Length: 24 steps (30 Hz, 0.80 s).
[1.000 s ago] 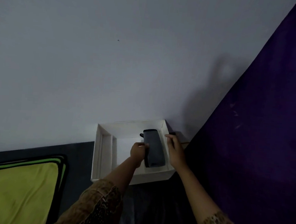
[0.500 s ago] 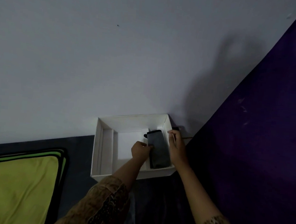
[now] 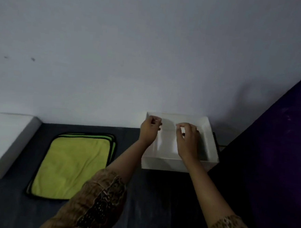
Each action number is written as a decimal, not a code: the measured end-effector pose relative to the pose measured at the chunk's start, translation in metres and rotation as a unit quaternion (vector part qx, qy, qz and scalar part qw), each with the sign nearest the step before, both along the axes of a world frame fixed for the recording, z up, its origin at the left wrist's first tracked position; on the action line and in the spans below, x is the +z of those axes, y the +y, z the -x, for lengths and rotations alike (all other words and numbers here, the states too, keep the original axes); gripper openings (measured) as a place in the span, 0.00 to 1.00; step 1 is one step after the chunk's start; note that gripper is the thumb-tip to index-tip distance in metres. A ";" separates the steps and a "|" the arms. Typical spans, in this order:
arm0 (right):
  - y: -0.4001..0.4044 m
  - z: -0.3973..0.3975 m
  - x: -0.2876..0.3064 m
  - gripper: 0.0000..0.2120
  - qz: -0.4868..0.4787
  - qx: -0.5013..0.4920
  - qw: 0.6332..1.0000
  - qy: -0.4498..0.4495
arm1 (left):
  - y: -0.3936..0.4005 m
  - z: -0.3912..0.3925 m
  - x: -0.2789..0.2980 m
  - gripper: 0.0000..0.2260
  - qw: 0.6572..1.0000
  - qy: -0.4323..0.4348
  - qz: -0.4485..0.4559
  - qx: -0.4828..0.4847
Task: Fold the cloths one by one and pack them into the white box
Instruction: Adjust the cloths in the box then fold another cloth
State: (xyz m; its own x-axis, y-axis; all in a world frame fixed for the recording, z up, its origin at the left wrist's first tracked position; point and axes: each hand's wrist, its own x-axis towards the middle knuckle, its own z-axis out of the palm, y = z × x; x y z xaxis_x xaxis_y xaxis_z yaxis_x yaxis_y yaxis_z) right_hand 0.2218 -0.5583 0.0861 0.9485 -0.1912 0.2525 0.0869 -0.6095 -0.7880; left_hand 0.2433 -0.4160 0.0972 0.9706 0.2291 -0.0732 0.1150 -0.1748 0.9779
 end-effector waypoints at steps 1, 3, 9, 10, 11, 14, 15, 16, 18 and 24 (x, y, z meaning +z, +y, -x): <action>0.022 0.007 0.001 0.06 -0.013 0.030 0.999 0.005 | 0.025 0.008 0.003 0.06 1.000 -0.013 -0.001 0.026; 0.051 0.021 -0.002 0.07 0.002 0.069 0.998 0.002 | 0.065 0.020 0.002 0.04 0.997 -0.028 -0.001 0.071; 0.162 0.083 -0.028 0.05 0.000 0.176 0.983 0.059 | 0.209 0.100 -0.027 0.06 0.980 0.020 -0.041 0.194; 0.178 0.092 -0.037 0.05 -0.002 0.184 0.979 0.085 | 0.233 0.117 -0.036 0.07 0.976 0.039 -0.057 0.204; 0.193 0.101 -0.045 0.04 -0.008 0.185 0.975 0.121 | 0.257 0.132 -0.047 0.08 0.972 0.059 -0.081 0.214; 0.227 0.128 -0.073 0.08 -0.008 0.175 0.948 0.266 | 0.317 0.173 -0.077 0.10 0.950 0.143 -0.168 0.221; 0.236 0.137 -0.084 0.11 0.001 0.170 0.938 0.303 | 0.333 0.184 -0.086 0.11 0.940 0.180 -0.190 0.217; 0.243 0.145 -0.093 0.14 0.008 0.162 0.930 0.328 | 0.346 0.195 -0.092 0.13 0.928 0.225 -0.208 0.212; 0.252 0.160 -0.106 0.19 0.015 0.137 0.923 0.358 | 0.364 0.214 -0.100 0.20 0.895 0.327 -0.228 0.198; 0.269 0.177 -0.117 0.21 -0.009 0.043 0.926 0.375 | 0.392 0.244 -0.128 0.29 0.887 0.391 -0.190 0.158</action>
